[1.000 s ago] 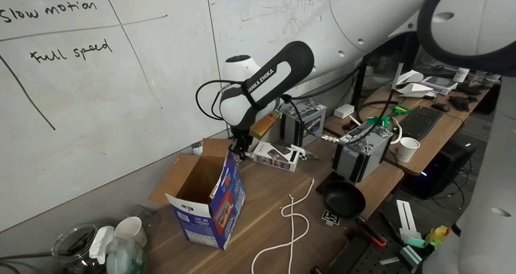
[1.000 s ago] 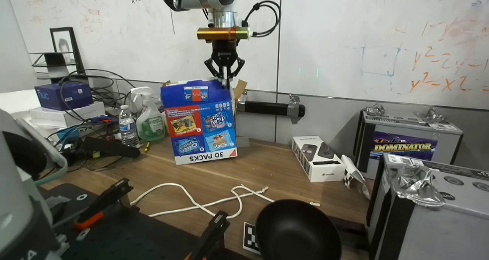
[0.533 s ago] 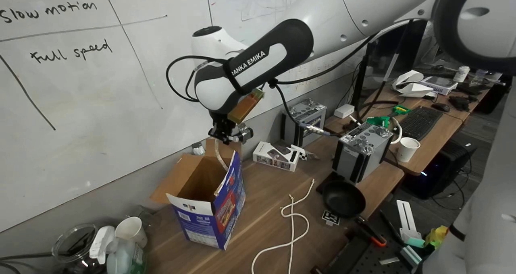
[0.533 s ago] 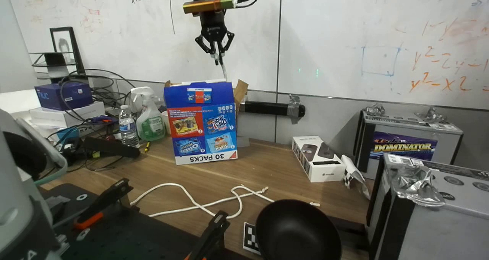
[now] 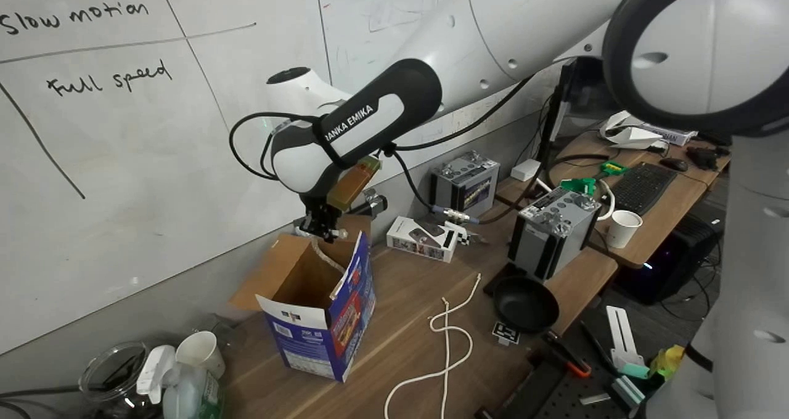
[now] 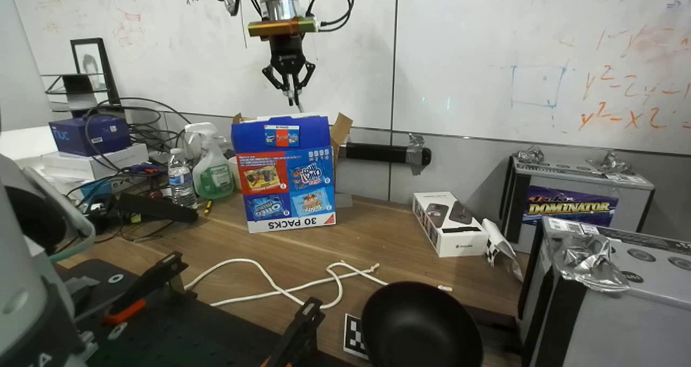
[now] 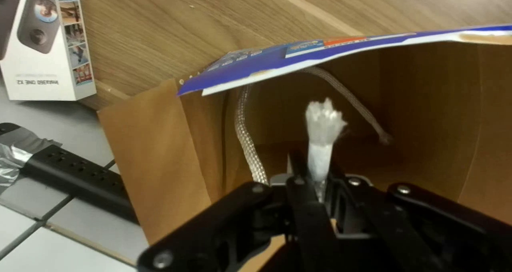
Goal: Pick the ropes and put them in the box
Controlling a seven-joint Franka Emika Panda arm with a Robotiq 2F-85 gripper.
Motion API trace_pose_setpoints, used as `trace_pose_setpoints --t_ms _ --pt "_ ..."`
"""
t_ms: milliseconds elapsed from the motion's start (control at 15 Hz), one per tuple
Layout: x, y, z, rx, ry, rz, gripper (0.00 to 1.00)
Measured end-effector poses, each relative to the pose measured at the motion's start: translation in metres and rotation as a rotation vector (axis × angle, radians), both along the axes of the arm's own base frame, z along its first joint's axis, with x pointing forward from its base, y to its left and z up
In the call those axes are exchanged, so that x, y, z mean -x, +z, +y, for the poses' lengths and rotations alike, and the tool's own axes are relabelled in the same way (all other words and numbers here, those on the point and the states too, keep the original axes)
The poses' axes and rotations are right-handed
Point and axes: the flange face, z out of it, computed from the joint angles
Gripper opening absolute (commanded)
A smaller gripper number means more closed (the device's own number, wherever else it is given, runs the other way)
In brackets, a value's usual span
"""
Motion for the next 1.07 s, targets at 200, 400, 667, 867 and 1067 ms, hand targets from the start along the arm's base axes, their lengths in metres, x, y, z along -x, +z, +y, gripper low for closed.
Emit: trace_pose_setpoints --t_ms 200,400,667,867,1067 --pt "-0.011 -0.029 -0.001 -0.009 -0.002 0.040 0.12" --pt "-0.022 -0.047 -0.004 -0.021 -0.003 0.066 0.39" --pt "-0.031 -0.057 -0.004 -0.036 -0.010 0.088 0.66" --pt "-0.034 -0.056 -0.005 -0.031 -0.015 0.099 0.90" --pt "-0.035 -0.049 -0.014 -0.017 -0.043 0.105 1.00"
